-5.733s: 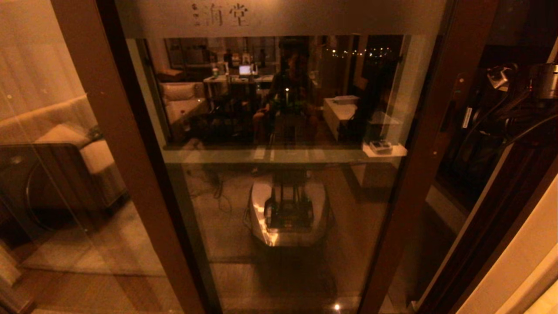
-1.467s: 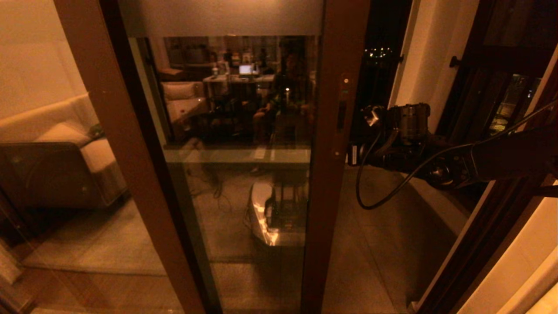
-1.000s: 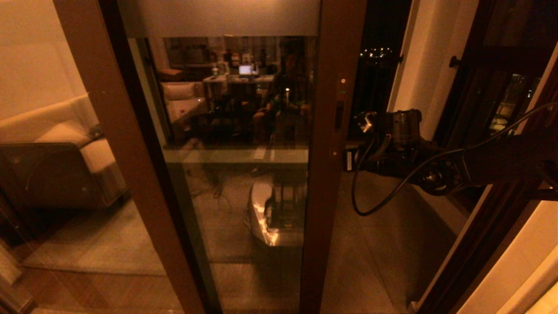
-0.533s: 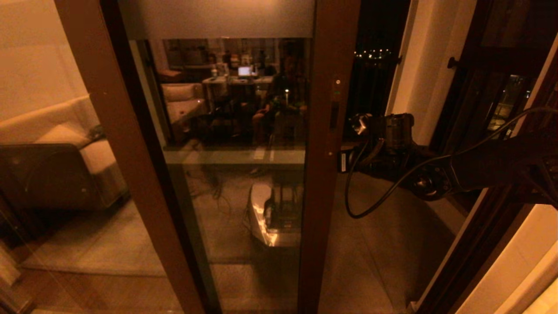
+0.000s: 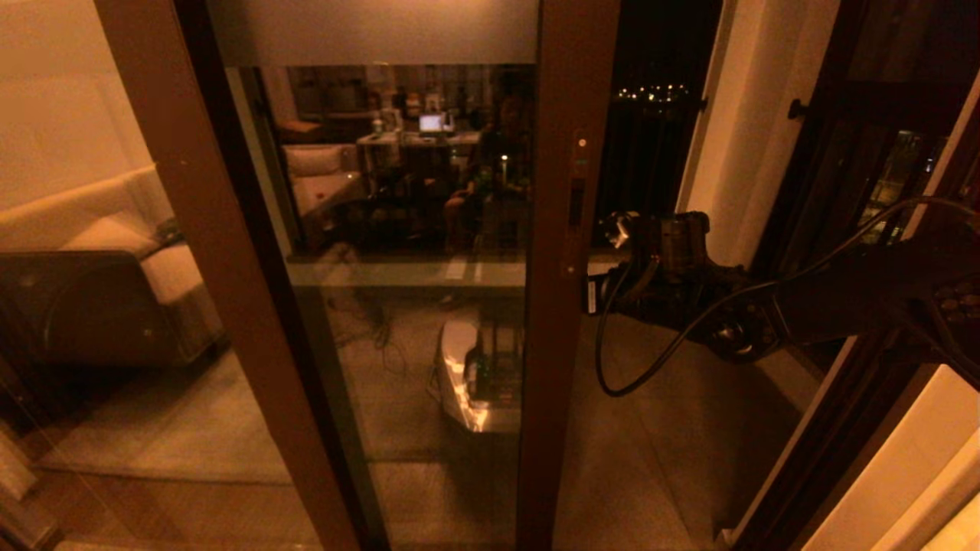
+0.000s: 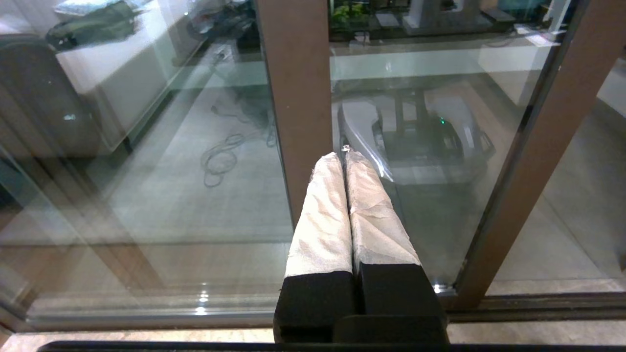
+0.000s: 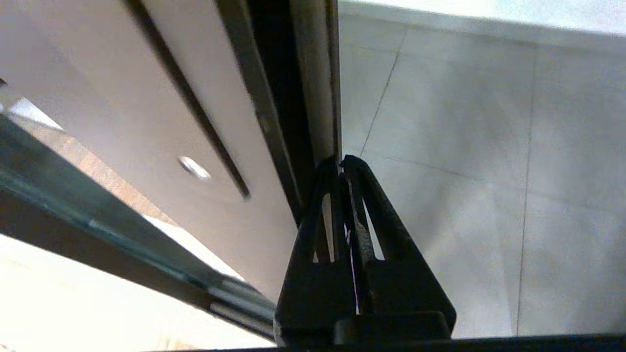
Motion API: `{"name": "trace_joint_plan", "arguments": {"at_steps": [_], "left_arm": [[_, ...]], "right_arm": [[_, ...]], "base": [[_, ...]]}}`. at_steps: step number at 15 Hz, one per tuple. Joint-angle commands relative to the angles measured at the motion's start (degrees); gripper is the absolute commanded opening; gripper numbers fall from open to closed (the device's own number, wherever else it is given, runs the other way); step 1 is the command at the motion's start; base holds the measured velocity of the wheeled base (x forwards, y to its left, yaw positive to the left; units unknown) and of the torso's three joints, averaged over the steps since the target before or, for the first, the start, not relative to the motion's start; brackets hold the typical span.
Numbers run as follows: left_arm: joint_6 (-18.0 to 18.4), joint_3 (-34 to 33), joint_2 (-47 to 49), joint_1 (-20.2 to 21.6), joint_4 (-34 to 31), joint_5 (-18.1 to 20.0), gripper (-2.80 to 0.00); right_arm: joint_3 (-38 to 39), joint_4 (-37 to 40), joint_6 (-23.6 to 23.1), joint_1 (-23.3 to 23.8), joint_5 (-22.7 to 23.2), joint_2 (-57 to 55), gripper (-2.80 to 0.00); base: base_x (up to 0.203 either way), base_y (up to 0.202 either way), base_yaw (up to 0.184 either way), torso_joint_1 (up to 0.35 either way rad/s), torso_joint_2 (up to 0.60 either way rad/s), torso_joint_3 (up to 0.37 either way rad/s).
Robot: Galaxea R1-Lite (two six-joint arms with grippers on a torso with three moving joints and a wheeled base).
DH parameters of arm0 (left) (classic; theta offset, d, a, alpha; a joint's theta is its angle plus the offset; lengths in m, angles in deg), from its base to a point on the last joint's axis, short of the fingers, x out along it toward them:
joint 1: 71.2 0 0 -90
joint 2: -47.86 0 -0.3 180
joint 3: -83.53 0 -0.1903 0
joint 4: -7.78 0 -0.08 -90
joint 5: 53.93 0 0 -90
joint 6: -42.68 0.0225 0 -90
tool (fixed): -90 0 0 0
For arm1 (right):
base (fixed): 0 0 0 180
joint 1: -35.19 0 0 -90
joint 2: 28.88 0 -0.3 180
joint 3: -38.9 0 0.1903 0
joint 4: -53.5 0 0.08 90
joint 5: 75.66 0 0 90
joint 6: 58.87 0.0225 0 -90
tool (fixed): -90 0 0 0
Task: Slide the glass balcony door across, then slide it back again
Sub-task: Open the slid door
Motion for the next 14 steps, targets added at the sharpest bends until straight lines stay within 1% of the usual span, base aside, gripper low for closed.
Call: {"name": "trace_joint_plan", "arguments": {"at_steps": [1,4,7,11,14], "left_arm": [[-0.1,0.0,0.0,0.0,0.0,0.0,-2.80],[-0.1,0.0,0.0,0.0,0.0,0.0,-2.80],[0.0,0.0,0.0,0.0,0.0,0.0,-2.80],[0.0,0.0,0.0,0.0,0.0,0.0,-2.80],[0.0,0.0,0.0,0.0,0.0,0.0,-2.80]], "right_arm": [[0.1,-0.1,0.1,-0.3,0.2,-0.1,-2.80],[0.1,-0.5,0.4,-0.2,0.1,0.2,-2.80],[1.2,-0.9,2.3,1.1,0.0,3.2,-2.80],[5.3,-0.6,4.3,5.6,0.5,12.7,-2.80],[11.4,1.1,5.0,10.2,2.3,23.4,-2.80]], "base": [[0.000,0.000,0.000,0.000,0.00,0.000],[0.000,0.000,0.000,0.000,0.00,0.000],[0.000,0.000,0.000,0.000,0.00,0.000],[0.000,0.000,0.000,0.000,0.00,0.000],[0.000,0.000,0.000,0.000,0.00,0.000]]}}
